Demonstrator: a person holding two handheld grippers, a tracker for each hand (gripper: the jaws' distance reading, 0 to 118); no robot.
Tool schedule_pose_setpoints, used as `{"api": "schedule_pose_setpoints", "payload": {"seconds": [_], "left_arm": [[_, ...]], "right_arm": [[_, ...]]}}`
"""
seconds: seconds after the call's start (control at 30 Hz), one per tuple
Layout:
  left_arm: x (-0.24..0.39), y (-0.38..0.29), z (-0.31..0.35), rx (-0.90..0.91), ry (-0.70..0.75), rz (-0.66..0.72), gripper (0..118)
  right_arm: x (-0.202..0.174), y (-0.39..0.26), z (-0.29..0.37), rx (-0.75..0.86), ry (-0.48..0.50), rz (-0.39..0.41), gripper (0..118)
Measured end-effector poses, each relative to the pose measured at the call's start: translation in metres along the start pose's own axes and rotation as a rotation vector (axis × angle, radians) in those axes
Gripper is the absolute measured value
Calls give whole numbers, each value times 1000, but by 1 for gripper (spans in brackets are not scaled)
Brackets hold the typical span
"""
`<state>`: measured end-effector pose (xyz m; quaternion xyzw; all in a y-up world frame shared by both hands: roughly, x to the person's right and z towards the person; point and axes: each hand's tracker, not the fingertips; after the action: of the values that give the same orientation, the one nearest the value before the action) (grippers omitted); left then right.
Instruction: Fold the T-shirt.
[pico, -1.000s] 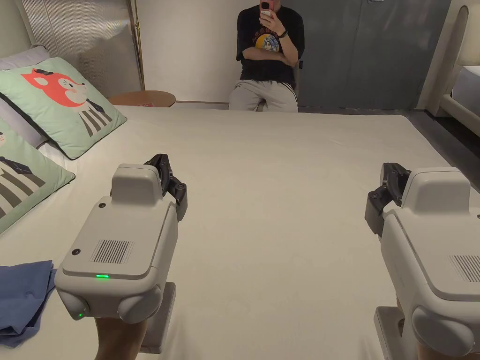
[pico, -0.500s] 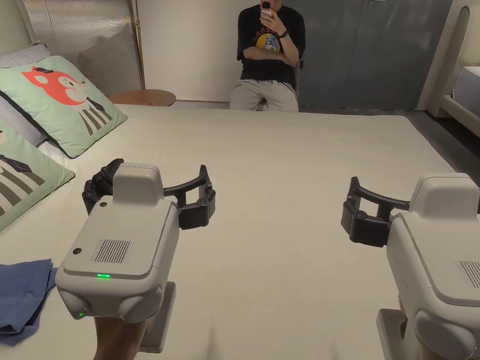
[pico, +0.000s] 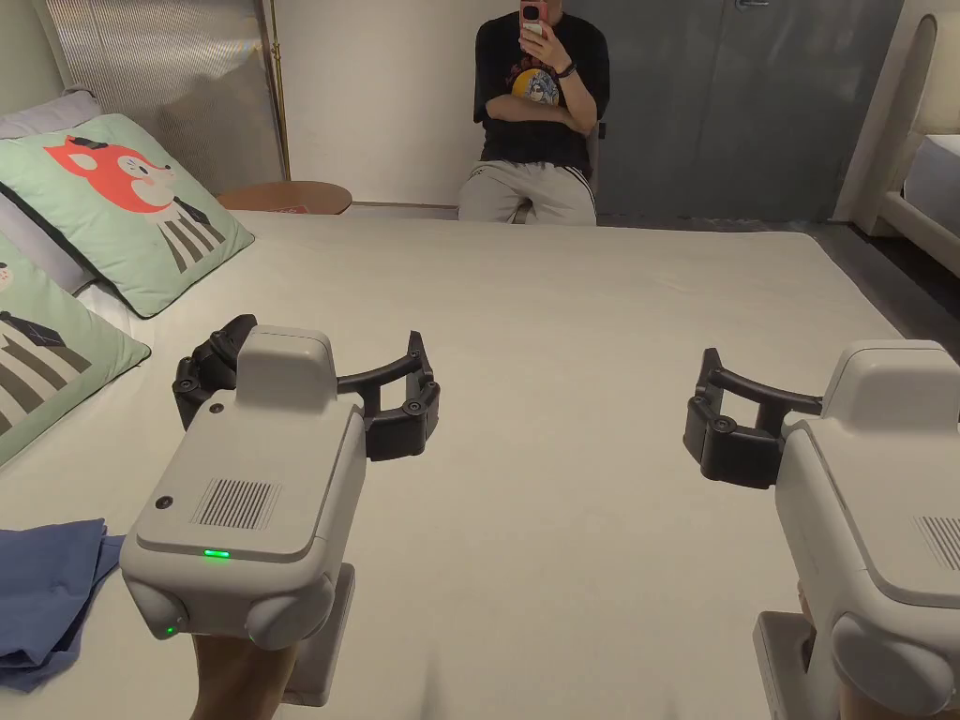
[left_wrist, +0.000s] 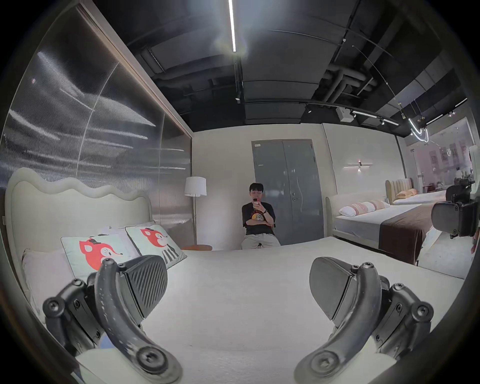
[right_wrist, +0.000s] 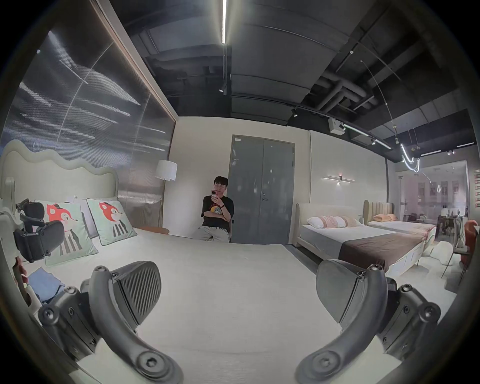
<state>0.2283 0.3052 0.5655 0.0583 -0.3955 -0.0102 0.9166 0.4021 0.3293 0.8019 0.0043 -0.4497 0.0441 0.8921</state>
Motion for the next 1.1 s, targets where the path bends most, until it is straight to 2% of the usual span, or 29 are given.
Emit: {"api": "schedule_pose_setpoints", "payload": {"seconds": [1.1], "left_arm": [[-3,0,1,-4,3,13,110]], "right_arm": [[-3,0,0,-2,20,7,118]]}}
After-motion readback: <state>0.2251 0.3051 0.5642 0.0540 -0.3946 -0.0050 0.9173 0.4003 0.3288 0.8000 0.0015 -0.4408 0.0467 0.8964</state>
